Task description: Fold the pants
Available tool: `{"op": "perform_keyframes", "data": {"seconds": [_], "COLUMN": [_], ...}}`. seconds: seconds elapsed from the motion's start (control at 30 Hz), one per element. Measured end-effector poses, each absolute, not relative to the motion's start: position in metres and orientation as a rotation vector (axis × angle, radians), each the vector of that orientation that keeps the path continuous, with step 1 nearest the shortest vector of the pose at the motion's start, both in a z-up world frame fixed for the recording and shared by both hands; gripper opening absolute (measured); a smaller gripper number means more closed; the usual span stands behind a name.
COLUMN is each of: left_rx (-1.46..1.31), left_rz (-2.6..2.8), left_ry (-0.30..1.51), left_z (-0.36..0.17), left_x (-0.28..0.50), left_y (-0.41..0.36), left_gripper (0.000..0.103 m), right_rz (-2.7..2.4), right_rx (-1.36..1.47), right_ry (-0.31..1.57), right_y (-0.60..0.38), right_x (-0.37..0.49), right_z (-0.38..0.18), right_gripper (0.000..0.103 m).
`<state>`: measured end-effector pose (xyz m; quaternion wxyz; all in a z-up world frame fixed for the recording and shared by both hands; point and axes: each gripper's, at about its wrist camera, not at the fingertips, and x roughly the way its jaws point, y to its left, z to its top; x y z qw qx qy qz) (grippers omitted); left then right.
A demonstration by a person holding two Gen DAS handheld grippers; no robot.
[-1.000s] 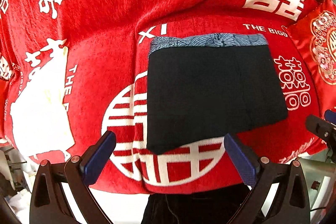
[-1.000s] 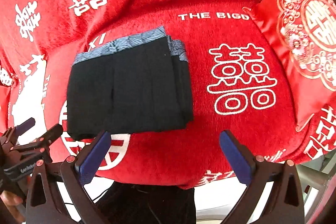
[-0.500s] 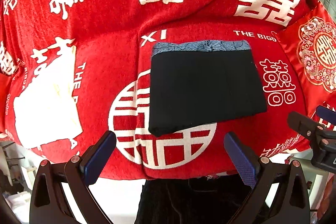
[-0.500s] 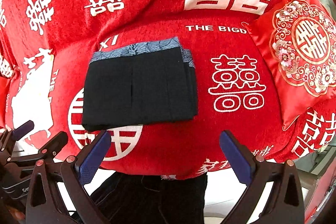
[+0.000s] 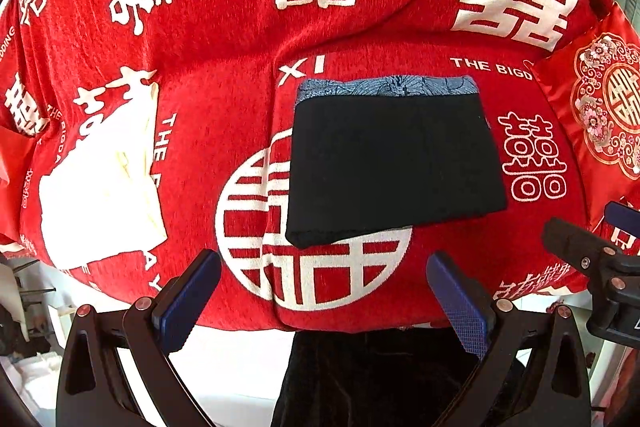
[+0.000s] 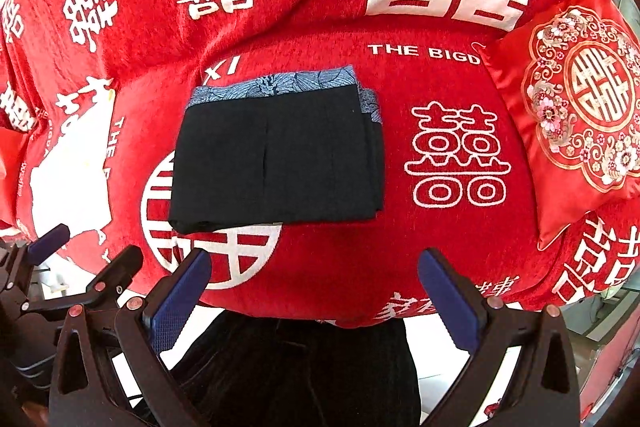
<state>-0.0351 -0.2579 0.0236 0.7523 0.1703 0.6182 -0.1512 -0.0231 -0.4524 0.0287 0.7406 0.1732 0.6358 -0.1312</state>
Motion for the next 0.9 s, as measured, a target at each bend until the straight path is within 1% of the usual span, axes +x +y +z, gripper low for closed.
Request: {"op": "perform_keyframes", "data": {"seconds": [0.9], "left_rx": [0.382], "left_rz": [-0.327], "left_ry": [1.364], "left_z": [0.0255], "left_x": [-0.0406], "left_y": [-0.2638], "left_gripper": [0.103], "right_rz": [-0.302], "right_rx": [0.314], "right_ry": [1.398], "right_y": [-0.4474], "right_x": [-0.0197], "right_z": [0.0334], "right_gripper": [0.103]}}
